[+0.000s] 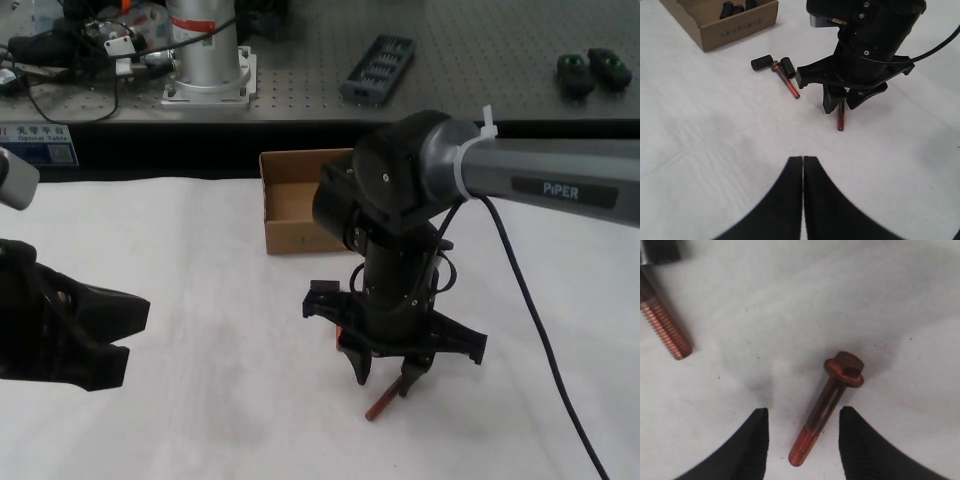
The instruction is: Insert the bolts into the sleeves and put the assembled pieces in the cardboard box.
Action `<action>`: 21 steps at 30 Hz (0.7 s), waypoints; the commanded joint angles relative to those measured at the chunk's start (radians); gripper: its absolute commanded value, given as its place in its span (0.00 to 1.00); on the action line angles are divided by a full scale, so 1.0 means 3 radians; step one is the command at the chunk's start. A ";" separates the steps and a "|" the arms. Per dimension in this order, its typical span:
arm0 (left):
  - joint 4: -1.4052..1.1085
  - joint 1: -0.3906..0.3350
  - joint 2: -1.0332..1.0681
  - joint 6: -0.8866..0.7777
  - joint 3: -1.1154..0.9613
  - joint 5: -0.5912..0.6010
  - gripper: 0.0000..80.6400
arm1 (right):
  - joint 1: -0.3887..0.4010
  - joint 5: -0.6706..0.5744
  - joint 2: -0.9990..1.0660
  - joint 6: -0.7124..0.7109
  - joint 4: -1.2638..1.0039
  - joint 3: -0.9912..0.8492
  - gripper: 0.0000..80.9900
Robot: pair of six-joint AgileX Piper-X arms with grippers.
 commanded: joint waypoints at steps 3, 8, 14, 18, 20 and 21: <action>0.0004 0.0009 -0.0018 0.0034 -0.0006 0.0013 0.01 | 0.0014 0.0006 -0.0099 0.0079 0.0092 0.0005 0.42; 0.0004 0.0009 -0.0018 0.0034 -0.0006 0.0013 0.01 | 0.0014 0.0037 -0.0099 0.0142 0.0052 0.0092 0.42; 0.0004 0.0009 -0.0018 0.0034 -0.0006 0.0013 0.01 | 0.0014 0.0153 -0.0099 0.0225 -0.0107 0.0114 0.42; 0.0004 0.0009 -0.0018 0.0050 -0.0006 0.0013 0.01 | 0.0008 0.0211 -0.0099 0.0231 -0.0172 0.0114 0.36; 0.0004 0.0009 -0.0018 0.0134 -0.0006 0.0013 0.01 | 0.0008 0.0302 -0.0099 0.0239 -0.0171 0.0114 0.27; 0.0004 0.0009 -0.0018 0.0174 -0.0006 0.0013 0.01 | 0.0008 0.0311 -0.0099 0.0238 -0.0171 0.0114 0.21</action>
